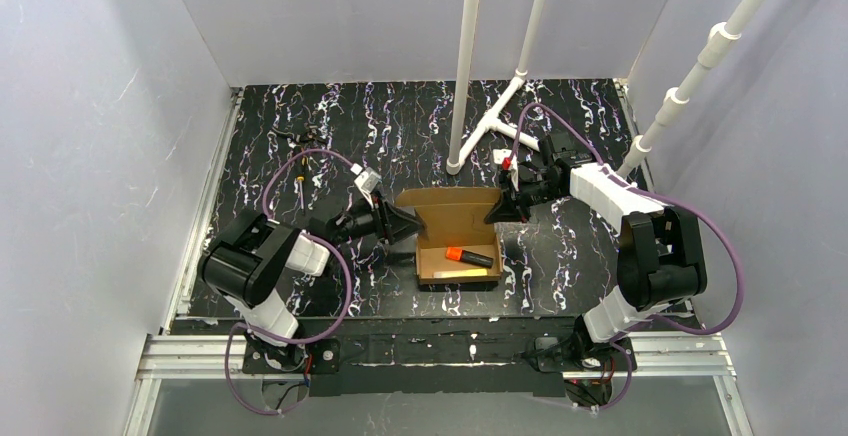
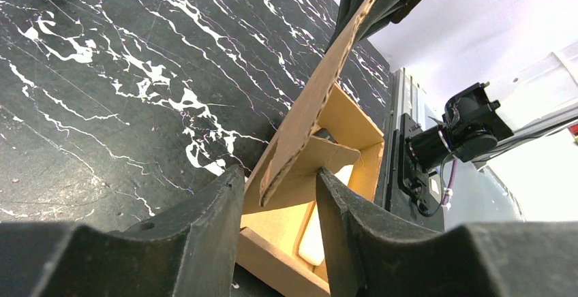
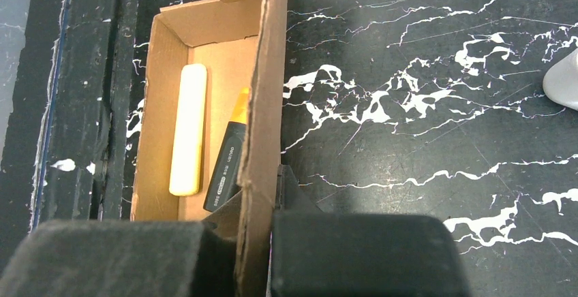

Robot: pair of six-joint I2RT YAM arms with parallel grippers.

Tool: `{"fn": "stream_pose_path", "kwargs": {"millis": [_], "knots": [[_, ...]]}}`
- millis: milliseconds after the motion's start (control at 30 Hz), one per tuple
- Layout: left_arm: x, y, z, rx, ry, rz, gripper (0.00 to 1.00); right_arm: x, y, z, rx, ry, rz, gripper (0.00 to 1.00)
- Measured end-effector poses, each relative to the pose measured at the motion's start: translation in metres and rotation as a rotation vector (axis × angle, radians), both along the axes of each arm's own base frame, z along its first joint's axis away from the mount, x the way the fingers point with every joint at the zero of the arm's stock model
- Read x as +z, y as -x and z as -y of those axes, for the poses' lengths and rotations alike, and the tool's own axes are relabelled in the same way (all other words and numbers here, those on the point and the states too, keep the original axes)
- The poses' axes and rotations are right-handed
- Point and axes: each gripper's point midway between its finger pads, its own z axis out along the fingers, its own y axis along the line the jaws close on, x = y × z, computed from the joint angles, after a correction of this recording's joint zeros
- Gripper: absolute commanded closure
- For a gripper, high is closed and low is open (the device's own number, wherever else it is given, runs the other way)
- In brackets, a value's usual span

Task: Fold the paper box

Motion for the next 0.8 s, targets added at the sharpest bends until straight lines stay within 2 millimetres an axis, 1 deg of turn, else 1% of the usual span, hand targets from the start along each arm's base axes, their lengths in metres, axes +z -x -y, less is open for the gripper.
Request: {"fn": "stream_pose_path", "kwargs": {"millis": [133,367,500,600,700,800], "knots": [[0.001,-0.002,0.003,-0.014,0.005,-0.004,0.6,0.0,0.001,0.0,0.005,-0.003,0.001,0.99],[0.003,0.0,0.01,-0.046,0.009,0.003,0.56,-0.001,0.002,-0.001,0.016,-0.013,0.001,0.99],[0.004,0.002,0.01,-0.056,0.006,0.02,0.59,0.0,0.007,-0.001,0.034,-0.022,-0.005,0.99],[0.004,0.004,0.011,-0.07,0.005,0.027,0.73,0.0,0.01,-0.001,0.042,-0.024,-0.007,0.99],[0.004,0.006,0.011,-0.085,0.004,0.032,0.83,0.0,0.013,0.0,0.049,-0.027,-0.01,0.99],[0.003,0.008,0.011,-0.098,0.002,0.034,0.9,0.0,0.014,0.0,0.05,-0.027,-0.014,0.99]]}}
